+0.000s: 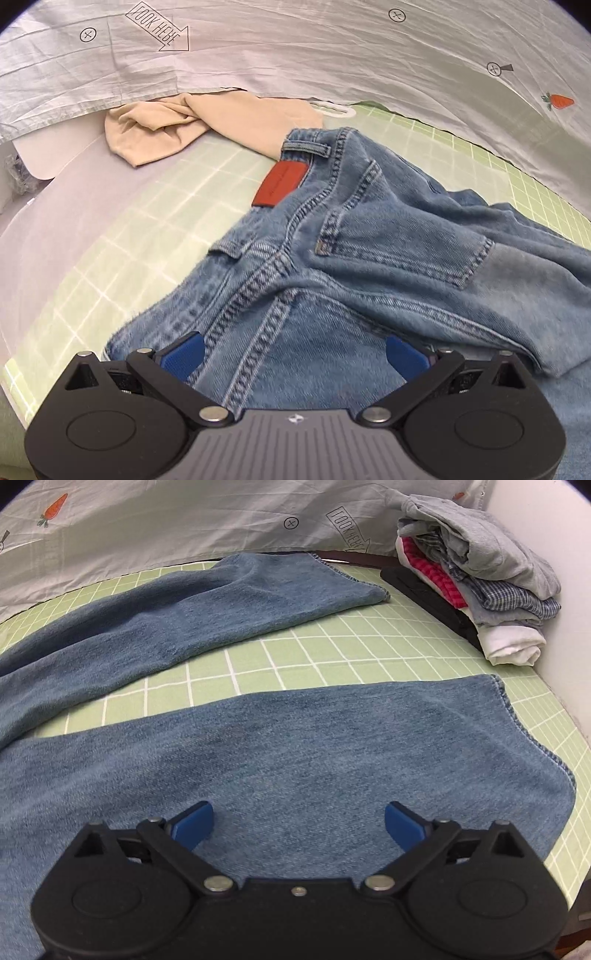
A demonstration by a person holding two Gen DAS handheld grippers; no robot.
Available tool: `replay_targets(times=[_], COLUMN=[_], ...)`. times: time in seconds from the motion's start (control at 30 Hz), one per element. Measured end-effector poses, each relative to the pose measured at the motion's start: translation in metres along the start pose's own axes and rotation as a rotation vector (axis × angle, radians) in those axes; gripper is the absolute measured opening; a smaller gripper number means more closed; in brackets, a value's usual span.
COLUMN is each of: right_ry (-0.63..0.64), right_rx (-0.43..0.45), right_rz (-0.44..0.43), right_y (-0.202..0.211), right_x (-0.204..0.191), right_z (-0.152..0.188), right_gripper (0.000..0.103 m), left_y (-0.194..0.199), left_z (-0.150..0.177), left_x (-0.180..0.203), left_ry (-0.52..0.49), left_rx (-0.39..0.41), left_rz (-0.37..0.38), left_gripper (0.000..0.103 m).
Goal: Fold clothes
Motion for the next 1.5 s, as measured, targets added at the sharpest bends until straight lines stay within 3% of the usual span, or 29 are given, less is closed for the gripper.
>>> replay_targets(times=[0.27, 0.43, 0.5, 0.6, 0.67, 0.7, 0.73, 0.77, 0.9, 1.03, 1.1, 1.23, 1.5], right_ry=[-0.067, -0.087, -0.072, -0.036, -0.028, -0.026, -0.021, -0.015, -0.001, -0.007, -0.009, -0.104, -0.278], right_rx=[0.013, 0.001, -0.003, -0.020, -0.032, -0.037, -0.040, -0.041, -0.040, -0.036, -0.033, -0.020, 0.038], right_rz=[-0.004, 0.013, 0.014, 0.026, 0.034, 0.037, 0.038, 0.038, 0.032, 0.015, 0.005, -0.006, 0.036], right_y=[-0.030, -0.043, -0.047, -0.053, -0.056, -0.057, -0.058, -0.058, -0.059, -0.062, -0.064, -0.075, -0.121], right_x=[-0.048, -0.071, -0.080, -0.090, -0.094, -0.095, -0.096, -0.097, -0.096, -0.092, -0.090, -0.070, -0.013], right_z=[-0.036, -0.058, -0.063, -0.068, -0.069, -0.070, -0.071, -0.071, -0.072, -0.074, -0.075, -0.084, -0.108], right_gripper=[0.101, 0.101, 0.101, 0.101, 0.101, 0.101, 0.100, 0.101, 0.101, 0.101, 0.101, 0.101, 0.101], left_y=[-0.062, -0.097, -0.110, -0.131, -0.142, -0.143, -0.143, -0.140, -0.132, -0.140, -0.140, -0.134, -0.092], left_z=[-0.071, -0.109, -0.121, -0.128, -0.127, -0.128, -0.129, -0.133, -0.154, -0.157, -0.155, -0.146, -0.103], left_x=[-0.009, 0.007, 0.017, 0.031, 0.034, 0.032, 0.030, 0.027, 0.005, -0.005, -0.007, -0.011, -0.017], left_ry=[0.007, 0.041, 0.052, 0.038, 0.035, 0.056, 0.075, 0.090, 0.193, 0.222, 0.222, 0.207, 0.121], left_rx=[0.019, 0.001, 0.001, -0.027, -0.045, -0.039, -0.030, -0.013, 0.067, 0.077, 0.080, 0.072, 0.001], left_rz=[0.057, 0.140, 0.182, 0.199, 0.170, 0.175, 0.182, 0.187, 0.157, 0.109, 0.093, 0.066, 0.028], left_gripper=[0.103, 0.101, 0.094, 0.062, 0.039, 0.032, 0.017, 0.009, 0.009, 0.013, 0.020, 0.075, 0.082])
Point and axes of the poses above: each gripper's, at about its wrist camera, not at the fingertips, and y roughly against the way its jaws point, x to its right, z to its underside, the point moved 2 cm from there along -y, roughly the way its jaws point, and after that the axes turned 12 degrees about x, right-handed, at the moved point
